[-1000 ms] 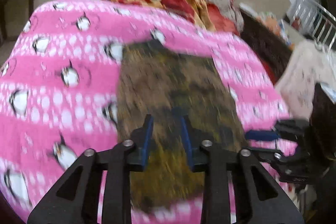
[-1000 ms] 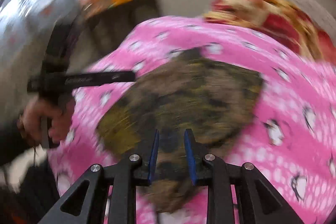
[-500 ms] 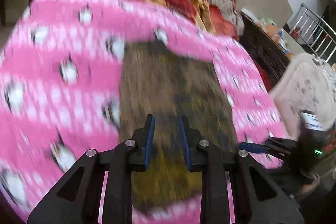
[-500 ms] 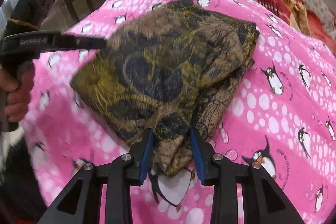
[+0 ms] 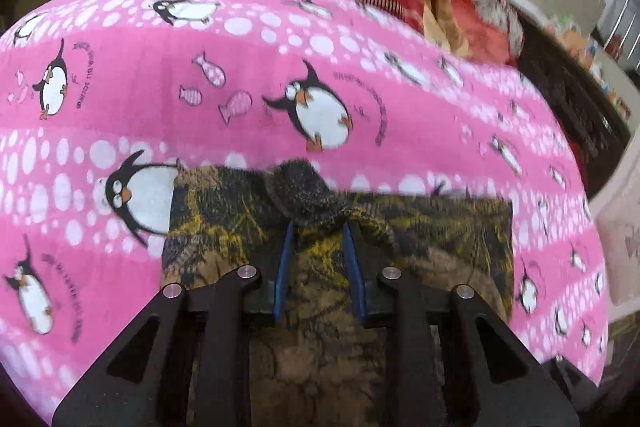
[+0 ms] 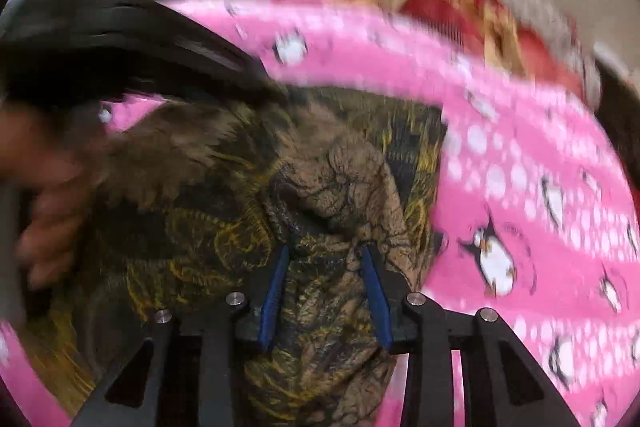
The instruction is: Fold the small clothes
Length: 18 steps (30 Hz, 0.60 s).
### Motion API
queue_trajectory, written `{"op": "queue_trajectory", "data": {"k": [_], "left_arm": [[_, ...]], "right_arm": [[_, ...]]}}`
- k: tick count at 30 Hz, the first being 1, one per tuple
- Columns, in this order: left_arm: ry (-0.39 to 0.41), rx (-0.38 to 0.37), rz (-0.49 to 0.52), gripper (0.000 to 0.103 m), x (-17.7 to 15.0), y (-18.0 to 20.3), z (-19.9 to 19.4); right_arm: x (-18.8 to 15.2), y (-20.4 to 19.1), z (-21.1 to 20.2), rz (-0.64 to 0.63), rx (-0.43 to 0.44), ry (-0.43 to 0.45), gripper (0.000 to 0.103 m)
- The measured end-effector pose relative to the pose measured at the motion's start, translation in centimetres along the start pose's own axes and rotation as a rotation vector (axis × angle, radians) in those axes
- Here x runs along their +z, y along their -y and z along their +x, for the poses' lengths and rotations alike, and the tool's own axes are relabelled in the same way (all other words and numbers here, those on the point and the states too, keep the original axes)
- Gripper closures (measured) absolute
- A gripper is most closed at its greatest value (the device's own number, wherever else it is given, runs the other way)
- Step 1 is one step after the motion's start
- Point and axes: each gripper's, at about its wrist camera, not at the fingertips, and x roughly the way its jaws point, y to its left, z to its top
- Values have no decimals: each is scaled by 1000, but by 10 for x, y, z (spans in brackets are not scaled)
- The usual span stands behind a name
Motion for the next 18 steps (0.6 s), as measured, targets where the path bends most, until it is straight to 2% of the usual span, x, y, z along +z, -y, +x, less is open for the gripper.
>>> {"op": "queue_trajectory", "data": {"k": [1,5,10,12,14,16,18], "left_arm": [[27,-19,-8,78,-4,-5,2],[38,-85,-80,77,-1,-19,8],[46,13,-8,77,4,-1,13],[34,26,7,77,6,4,8],[6,21,5,77,10,2,-6],[-12,-16,-22,77,7,-2,-32],[25,-39,-14,77,-7,-7,-67]], "right_arm": [[-3,0,-2,3,1,23,68],[-2,1,1,16,21,27,66],[-3,-1,-1,17,26,32,65],[-4,-1,-2,23,33,33,65],[-3,5,-4,36,53,34,65],[-2,10,-5,51,84,31,65],[2,20,-11,69,151,2,65]]}}
